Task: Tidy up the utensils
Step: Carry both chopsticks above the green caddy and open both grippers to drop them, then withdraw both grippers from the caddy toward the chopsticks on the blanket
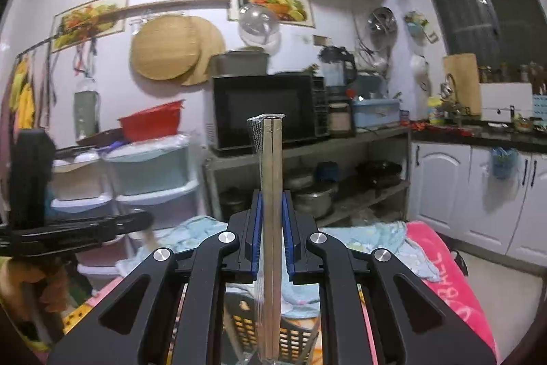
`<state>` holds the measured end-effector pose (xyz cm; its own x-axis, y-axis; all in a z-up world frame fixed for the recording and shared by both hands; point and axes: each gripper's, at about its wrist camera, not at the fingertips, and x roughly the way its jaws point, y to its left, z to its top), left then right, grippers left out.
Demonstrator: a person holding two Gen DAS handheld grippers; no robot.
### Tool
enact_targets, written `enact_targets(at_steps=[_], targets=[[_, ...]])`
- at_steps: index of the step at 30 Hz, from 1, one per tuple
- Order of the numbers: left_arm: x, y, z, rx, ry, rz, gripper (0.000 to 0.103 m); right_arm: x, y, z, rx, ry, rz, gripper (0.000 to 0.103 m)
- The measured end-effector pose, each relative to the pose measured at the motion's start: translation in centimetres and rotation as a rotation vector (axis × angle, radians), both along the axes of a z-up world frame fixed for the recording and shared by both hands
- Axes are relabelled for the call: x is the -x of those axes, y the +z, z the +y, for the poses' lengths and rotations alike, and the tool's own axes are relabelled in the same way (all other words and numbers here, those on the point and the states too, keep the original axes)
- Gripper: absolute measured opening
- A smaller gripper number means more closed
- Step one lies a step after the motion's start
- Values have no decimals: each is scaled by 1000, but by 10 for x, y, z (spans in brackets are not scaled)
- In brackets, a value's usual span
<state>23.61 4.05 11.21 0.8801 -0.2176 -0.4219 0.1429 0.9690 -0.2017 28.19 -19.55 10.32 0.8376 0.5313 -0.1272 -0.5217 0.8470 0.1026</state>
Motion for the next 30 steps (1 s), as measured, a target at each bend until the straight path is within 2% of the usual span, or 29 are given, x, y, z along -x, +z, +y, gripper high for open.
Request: enact_targets(at_steps=[7,9,11,14,15,19,21,24,30], targets=[[-1,-16,-5,-4,-9,35,5,-12,-36,7,1,-42,96,15],[2,-17,-5,-9,-7,32,17,-9,-42,6,-2,-42,123,24],[4,-17,-4,-11,-3,29,27,-5,-46,5,-4,-48,144,36],[10,-16,-1,-5,5,23,36,2,-48,2,-4,-48,164,42],[14,-15,2,-4,13,19,44,5,-48,2,0,-47,168,44],[25,-11,10,14,37,7,66,20,-47,-3,14,-43,170,55],[30,-10,16,22,52,3,83,29,-45,-4,33,-48,169,58],[38,-9,23,37,68,4,92,40,-43,-7,53,-47,169,62],[52,-16,37,56,105,30,92,63,-42,-7,93,-41,174,67]])
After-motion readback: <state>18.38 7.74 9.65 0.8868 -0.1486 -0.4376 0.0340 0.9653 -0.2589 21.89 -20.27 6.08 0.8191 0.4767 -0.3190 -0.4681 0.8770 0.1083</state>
